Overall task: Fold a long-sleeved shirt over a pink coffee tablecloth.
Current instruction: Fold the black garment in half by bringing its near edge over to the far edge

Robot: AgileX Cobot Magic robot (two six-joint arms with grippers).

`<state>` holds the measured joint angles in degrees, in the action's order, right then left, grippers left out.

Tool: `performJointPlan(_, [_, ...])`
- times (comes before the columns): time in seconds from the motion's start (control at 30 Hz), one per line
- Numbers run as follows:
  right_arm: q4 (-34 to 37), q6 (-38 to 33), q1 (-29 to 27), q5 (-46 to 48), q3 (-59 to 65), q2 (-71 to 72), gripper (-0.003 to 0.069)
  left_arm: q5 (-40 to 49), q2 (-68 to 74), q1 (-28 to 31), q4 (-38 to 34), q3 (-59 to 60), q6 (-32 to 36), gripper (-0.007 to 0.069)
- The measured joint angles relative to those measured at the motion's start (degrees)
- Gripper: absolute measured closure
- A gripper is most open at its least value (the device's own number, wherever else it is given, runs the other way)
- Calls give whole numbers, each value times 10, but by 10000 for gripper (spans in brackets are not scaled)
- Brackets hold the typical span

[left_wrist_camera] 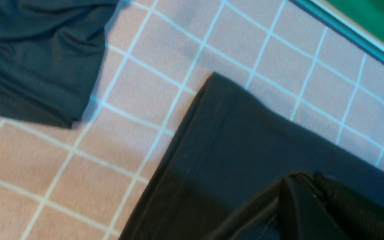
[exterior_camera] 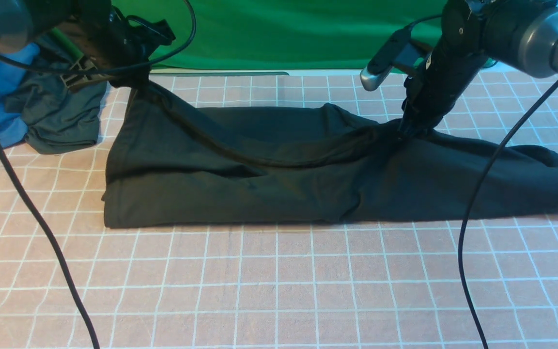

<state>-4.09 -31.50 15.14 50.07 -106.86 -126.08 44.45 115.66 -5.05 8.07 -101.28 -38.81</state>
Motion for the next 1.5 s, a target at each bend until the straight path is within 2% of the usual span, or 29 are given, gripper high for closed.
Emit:
performJointPlan(0.43, [1, 33, -17, -70, -1, -13, 607, -58, 25, 11, 10, -1, -26, 594])
performJointPlan(0.57, [1, 63, -17, -96, -1, -21, 592, -63, 40, 11, 10, -1, -26, 594])
performJointPlan(0.7, [1, 88, -18, -106, -1, -29, 494, -58, 48, 11, 10, -1, -25, 594])
performJointPlan(0.73, [-1, 93, -18, -109, -2, -31, 403, -57, 49, 11, 11, -1, -23, 594])
performJointPlan(0.8, [-3, 98, -18, -105, -8, -31, 300, -57, 49, 11, 11, -1, -19, 594])
performJointPlan(0.83, [-3, 106, -18, -101, -15, -31, 257, -57, 49, 11, 11, -1, -15, 594])
performJointPlan(0.9, [-4, 136, -18, -81, -33, -26, 222, -57, 49, 11, 11, -1, -11, 594])
performJointPlan(0.97, [0, 162, -17, -53, -50, -14, 244, -57, 49, 11, 11, -1, -9, 594])
performJointPlan(1.0, [8, 167, -16, -39, -57, -8, 284, -57, 49, 11, 11, -1, -9, 594])
performJointPlan(1.07, [50, 156, -14, -5, -72, 11, 426, -57, 49, 11, 11, -1, -9, 594])
performJointPlan(1.1, [56, 149, -15, -2, -74, 13, 461, -57, 49, 11, 11, -1, -9, 594])
performJointPlan(1.13, [109, 126, -12, 19, -77, 20, 563, -57, 49, 11, 11, -1, -9, 594])
performJointPlan(1.17, [155, 99, -10, 38, -77, 21, 602, -57, 49, 11, 11, -1, -9, 594])
performJointPlan(1.3, [210, 69, -1, 79, -77, 7, 622, -57, 49, 11, 11, -1, -3, 594])
performJointPlan(1.5, [225, 62, 2, 110, -77, -32, 622, -57, 49, 11, 11, -1, 3, 594])
